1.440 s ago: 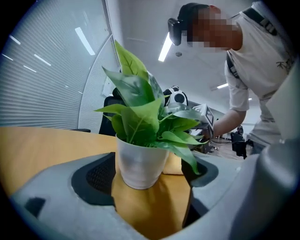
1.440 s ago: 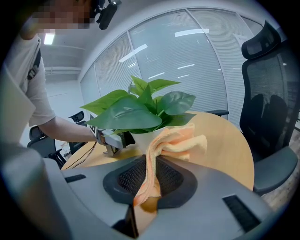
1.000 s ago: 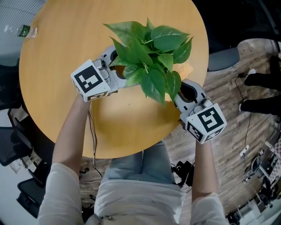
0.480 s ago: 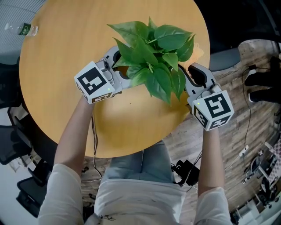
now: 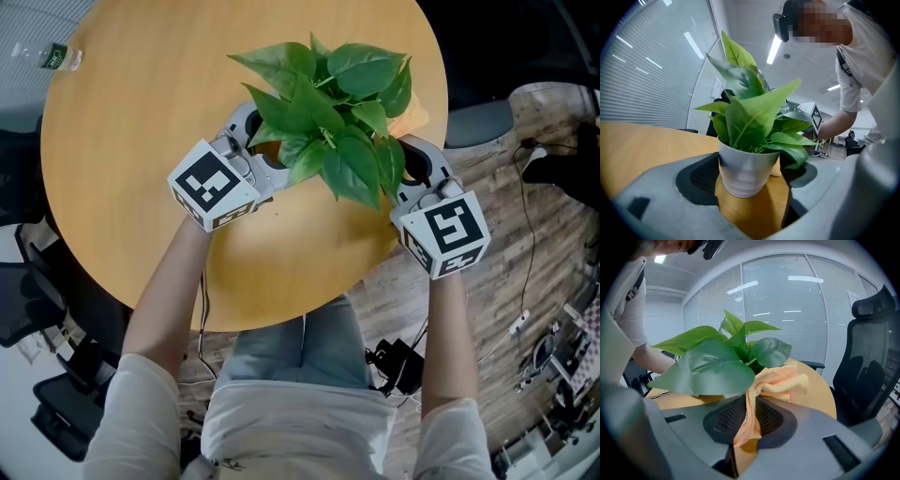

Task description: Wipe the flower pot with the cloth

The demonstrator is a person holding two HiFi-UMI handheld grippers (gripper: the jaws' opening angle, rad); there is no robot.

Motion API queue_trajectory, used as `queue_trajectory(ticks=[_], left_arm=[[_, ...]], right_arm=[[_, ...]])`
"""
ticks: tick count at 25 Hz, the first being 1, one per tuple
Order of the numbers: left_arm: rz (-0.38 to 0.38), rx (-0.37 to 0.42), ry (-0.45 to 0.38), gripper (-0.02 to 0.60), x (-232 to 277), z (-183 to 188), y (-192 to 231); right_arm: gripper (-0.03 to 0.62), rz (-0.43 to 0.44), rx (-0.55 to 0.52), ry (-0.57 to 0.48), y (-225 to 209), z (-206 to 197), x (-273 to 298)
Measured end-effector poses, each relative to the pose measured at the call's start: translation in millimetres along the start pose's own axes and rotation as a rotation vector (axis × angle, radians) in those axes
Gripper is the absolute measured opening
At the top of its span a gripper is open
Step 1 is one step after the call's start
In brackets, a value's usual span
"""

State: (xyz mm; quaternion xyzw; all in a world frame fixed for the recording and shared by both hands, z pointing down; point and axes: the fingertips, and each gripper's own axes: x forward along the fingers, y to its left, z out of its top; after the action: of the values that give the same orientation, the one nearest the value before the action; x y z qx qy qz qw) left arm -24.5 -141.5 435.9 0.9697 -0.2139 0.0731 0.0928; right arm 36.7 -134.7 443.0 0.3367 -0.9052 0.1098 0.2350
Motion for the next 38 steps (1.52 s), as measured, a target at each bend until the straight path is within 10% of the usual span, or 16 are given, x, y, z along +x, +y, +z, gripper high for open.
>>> queue_trajectory(ticks=[38], left_arm=[[0.482,-0.164,0.082,0.407,8,-5,-18]], right_arm=[[0.057,0.037,0.060,-0.014,38,-21,-15]])
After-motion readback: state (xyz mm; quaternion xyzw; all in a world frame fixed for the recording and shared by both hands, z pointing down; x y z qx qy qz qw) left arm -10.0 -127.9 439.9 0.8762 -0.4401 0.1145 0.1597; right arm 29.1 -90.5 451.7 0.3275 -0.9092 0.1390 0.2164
